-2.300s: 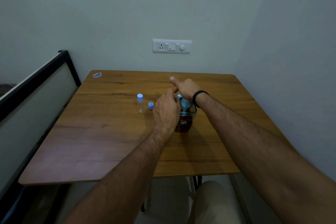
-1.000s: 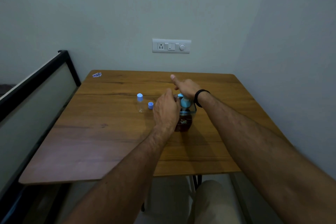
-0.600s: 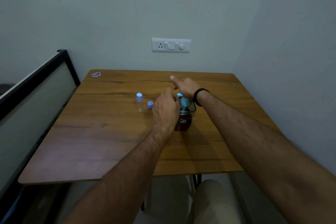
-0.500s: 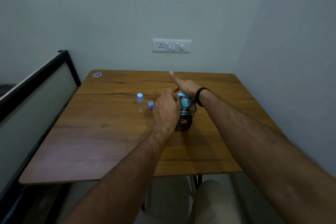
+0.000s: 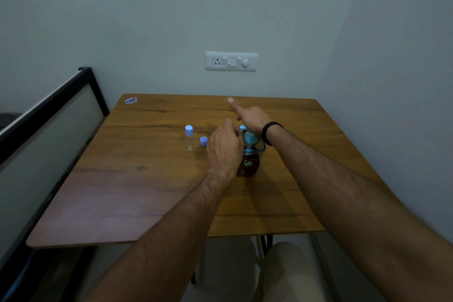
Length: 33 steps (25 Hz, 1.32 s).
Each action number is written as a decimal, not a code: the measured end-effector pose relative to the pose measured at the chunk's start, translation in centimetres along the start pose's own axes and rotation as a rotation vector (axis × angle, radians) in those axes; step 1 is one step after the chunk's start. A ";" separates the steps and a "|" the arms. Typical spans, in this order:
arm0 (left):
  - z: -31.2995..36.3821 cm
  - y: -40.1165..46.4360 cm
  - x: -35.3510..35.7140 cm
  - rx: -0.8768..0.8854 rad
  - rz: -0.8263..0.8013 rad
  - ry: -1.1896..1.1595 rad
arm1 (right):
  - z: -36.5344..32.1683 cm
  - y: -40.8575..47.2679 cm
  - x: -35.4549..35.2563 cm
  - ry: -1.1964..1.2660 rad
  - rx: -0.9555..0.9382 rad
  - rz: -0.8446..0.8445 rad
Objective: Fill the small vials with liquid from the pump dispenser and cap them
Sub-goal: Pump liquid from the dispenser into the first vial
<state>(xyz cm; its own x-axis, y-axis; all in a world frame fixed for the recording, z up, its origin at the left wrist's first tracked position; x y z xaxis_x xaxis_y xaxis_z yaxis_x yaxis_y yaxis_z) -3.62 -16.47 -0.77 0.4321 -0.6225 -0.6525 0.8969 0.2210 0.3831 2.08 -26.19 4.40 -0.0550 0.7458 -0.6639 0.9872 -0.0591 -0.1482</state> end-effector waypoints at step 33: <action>-0.1 0.2 0.2 -0.007 -0.001 -0.022 | -0.3 -0.1 -0.1 -0.064 -0.039 0.057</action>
<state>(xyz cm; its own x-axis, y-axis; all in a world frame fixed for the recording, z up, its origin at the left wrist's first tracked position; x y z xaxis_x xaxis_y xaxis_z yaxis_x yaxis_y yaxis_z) -3.40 -16.49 -0.85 0.4295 -0.6390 -0.6382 0.8978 0.2255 0.3784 2.05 -26.02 4.70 -0.0069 0.6978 -0.7162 0.9940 -0.0733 -0.0810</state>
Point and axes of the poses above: each hand's wrist, its own y-axis towards the middle knuckle, its own x-axis out of the palm, z = x × y, the point moved 1 cm from there along y, towards the middle knuckle, and after that the axes turned 5 degrees about z, right-handed, at the moved point
